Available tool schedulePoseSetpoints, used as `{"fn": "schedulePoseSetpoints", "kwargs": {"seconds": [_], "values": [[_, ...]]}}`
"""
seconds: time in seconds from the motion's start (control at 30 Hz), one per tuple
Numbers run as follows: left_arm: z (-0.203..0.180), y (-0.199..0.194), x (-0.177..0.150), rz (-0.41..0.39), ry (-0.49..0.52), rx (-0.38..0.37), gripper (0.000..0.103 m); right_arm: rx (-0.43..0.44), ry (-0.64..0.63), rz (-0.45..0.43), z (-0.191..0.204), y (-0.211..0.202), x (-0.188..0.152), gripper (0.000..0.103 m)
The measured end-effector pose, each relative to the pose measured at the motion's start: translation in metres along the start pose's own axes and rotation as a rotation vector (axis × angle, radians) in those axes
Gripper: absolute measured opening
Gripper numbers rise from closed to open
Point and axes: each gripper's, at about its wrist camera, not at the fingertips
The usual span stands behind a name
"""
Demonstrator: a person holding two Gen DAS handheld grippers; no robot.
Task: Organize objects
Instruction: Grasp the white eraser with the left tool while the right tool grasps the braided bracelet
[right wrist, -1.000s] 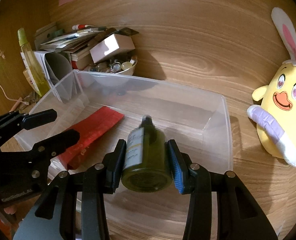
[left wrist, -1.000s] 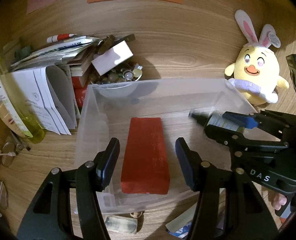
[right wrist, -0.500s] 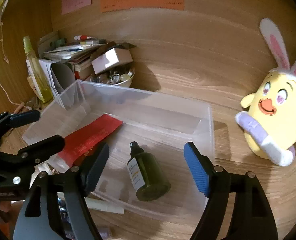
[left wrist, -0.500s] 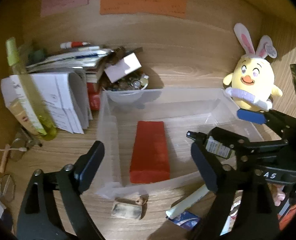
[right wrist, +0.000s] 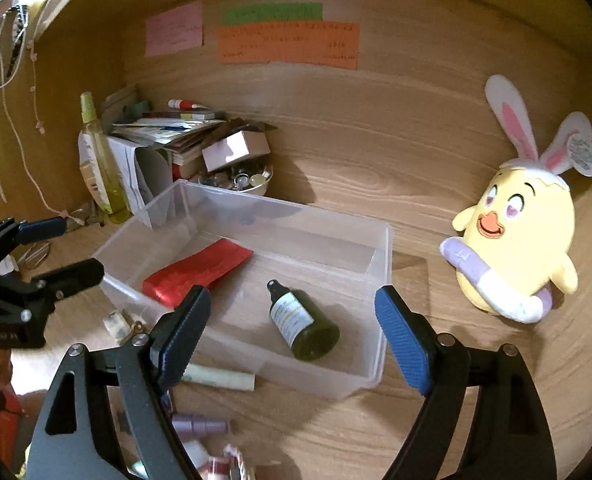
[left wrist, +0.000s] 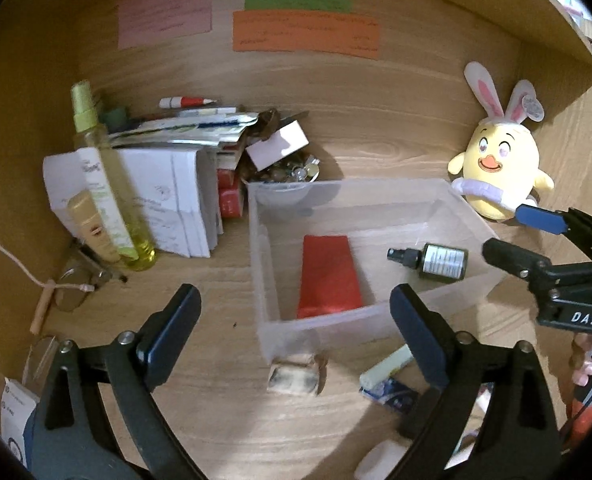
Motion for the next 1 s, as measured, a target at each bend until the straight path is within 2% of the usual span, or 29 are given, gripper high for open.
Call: {"fn": "schedulePoseSetpoints", "kwargs": {"seconds": [0.27,0.47,0.7,0.83,0.93,1.0], "values": [[0.013,0.006,-0.025,0.067,-0.006,0.010,0.097,0.022,0.016,0.035,0.004,-0.007,-0.020,0.082],[0.019,0.022,-0.042,0.128,-0.013,0.008,0.097,0.017,0.005,0.088,0.013,0.002,-0.036,0.083],[0.021,0.043,-0.058,0.192,-0.002,0.011,0.097,0.056,0.022,0.154,0.019,0.009,-0.056,0.083],[0.020,0.051,-0.062,0.212,0.002,0.014,0.096,0.036,0.046,0.178,0.015,0.006,-0.071,0.083],[0.018,0.049,-0.061,0.196,0.010,0.006,0.096,0.023,0.076,0.192,0.008,0.002,-0.081,0.083],[0.015,0.050,-0.061,0.196,0.025,0.006,0.091,0.020,0.103,0.199,0.002,-0.002,-0.089,0.082]]}}
Point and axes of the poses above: each gripper's, at about its wrist camera, not at the fingertips, and y roughly the way its jaws point, z to its left, x to its top, and after that the axes turned 2 degrees about z, right-handed
